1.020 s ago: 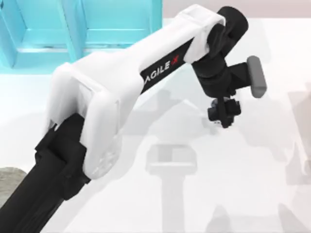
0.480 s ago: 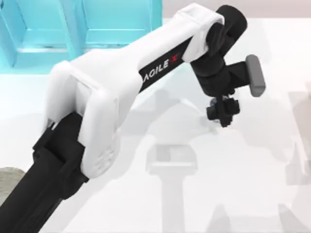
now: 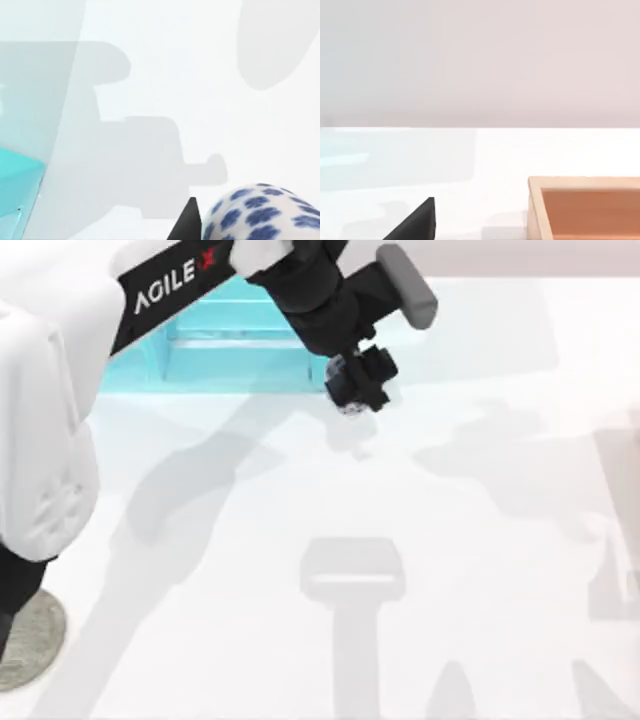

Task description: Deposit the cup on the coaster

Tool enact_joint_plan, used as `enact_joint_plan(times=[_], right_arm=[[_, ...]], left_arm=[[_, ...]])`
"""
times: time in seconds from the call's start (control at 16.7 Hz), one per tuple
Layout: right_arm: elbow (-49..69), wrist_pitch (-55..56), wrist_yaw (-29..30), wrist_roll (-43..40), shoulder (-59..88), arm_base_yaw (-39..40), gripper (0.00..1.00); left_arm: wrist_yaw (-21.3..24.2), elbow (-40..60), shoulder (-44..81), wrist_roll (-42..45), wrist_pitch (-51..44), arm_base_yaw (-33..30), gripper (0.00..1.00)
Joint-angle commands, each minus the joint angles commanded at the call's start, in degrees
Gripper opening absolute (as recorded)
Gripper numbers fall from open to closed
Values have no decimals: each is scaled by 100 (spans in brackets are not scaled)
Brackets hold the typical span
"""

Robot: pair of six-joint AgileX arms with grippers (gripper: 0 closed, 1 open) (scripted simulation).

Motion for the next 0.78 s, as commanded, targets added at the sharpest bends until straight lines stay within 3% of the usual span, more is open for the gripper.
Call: enact_joint_plan(times=[0.36,0.78], right_arm=[[0,0,0,0,0,0,100],[0,0,0,0,0,0,100]], left_arm=[[-172,-2141,-1814,-1101,413,1137,0],[-475,-4251,-3594,-1900,791,2004,0]])
